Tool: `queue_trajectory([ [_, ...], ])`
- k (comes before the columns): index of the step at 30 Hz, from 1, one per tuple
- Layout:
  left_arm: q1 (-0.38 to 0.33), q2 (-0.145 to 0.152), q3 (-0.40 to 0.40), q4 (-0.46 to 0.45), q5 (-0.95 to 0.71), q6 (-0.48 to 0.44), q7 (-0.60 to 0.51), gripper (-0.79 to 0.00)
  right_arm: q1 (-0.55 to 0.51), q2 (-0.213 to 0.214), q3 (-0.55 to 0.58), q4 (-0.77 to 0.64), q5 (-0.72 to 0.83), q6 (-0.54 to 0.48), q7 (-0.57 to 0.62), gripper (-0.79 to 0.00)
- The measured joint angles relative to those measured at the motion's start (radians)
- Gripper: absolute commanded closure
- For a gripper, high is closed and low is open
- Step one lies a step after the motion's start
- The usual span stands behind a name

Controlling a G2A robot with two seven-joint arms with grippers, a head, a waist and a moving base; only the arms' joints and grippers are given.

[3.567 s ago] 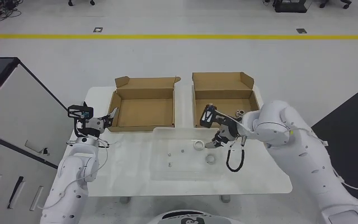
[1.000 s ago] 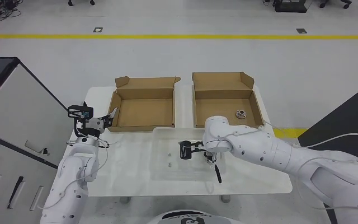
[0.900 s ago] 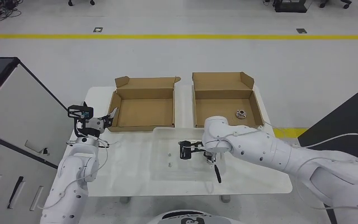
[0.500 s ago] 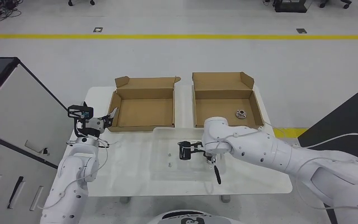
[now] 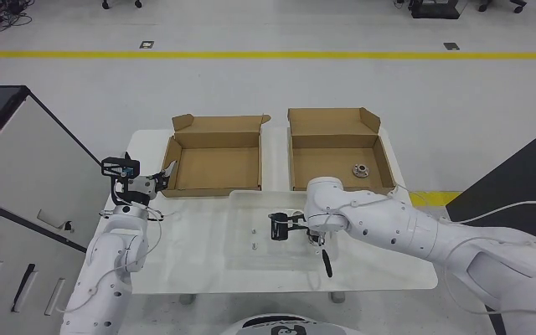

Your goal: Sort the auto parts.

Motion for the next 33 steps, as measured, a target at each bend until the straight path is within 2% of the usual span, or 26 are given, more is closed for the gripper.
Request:
queue_trajectory([
  [13, 0.000, 0.000, 0.000, 0.000, 0.000, 0.000, 0.000, -0.785, -0.013, -0.005, 0.000, 0.010, -0.019, 0.010, 0.010, -0.274],
  [33, 0.000, 0.000, 0.000, 0.000, 0.000, 0.000, 0.000, -0.785, -0.024, -0.035, 0.000, 0.023, 0.042, -0.075, -0.075, -0.268],
])
